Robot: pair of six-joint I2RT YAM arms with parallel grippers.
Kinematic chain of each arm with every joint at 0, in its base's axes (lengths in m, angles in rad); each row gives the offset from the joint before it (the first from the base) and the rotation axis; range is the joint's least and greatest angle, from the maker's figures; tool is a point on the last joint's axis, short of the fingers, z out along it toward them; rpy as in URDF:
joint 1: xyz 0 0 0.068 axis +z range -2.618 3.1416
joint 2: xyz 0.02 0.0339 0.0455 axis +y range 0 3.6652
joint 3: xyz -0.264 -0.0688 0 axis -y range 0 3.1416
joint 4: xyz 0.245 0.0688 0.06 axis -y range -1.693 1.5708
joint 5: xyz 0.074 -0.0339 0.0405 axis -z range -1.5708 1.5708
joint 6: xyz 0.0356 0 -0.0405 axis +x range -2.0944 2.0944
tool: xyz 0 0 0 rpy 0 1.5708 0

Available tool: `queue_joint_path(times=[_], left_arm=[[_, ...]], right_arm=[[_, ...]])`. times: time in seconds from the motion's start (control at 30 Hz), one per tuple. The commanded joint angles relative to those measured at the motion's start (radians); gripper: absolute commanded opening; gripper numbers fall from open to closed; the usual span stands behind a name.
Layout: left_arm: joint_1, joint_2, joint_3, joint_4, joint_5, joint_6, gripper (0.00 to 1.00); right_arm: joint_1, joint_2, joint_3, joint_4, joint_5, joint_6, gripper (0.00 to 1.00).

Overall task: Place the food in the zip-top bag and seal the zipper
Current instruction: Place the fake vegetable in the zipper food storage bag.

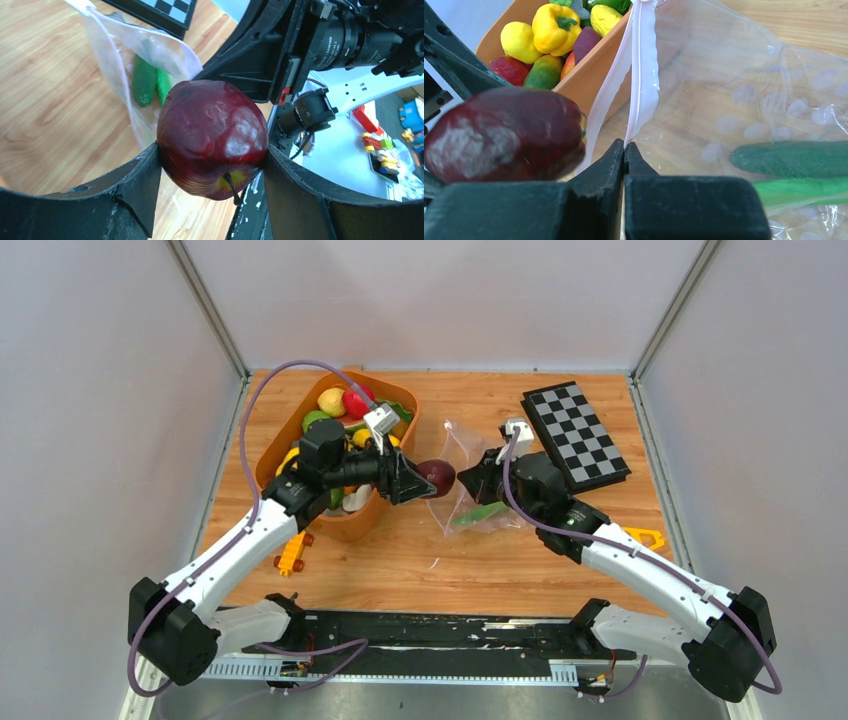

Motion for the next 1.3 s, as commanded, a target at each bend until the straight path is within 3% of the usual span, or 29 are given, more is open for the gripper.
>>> queue_joint_path(times=[0.0,0.23,0.5,0.8,0.93,1.07,1.13,1.27], left_arm=[[-0.028,0.035,0.005,0.03,-0.025,0.015,0.38],[-0.043,0.123,0.042,-0.085,-0.215,0.068,0.35],[-0.062,0.16,0.051,-0.002,-0.249,0.009,0.43],[-0.072,0.197,0.068,0.093,-0.146,-0.028,0.59],[-0.073,0.191,0.063,0.073,-0.136,-0.002,0.76],[-0.073,0.149,0.077,0.002,-0.176,0.048,0.83],[-0.072,0.129,0.08,-0.034,-0.209,0.07,0.97],[-0.072,0.126,0.105,-0.106,-0.226,0.107,1.0]], right_arm=[[0.004,-0.016,0.04,0.036,-0.017,0.009,0.0],[0.004,-0.048,0.036,0.053,-0.087,0.003,0.0],[0.004,-0.064,0.025,0.124,-0.21,0.003,0.0],[0.004,-0.068,-0.004,0.182,-0.209,0.101,0.0],[0.003,-0.074,-0.012,0.168,-0.144,0.143,0.0],[-0.001,-0.071,-0.016,0.136,-0.1,0.159,0.0],[-0.003,-0.072,-0.018,0.127,-0.09,0.162,0.0],[-0.011,-0.073,-0.02,0.113,-0.085,0.16,0.0]])
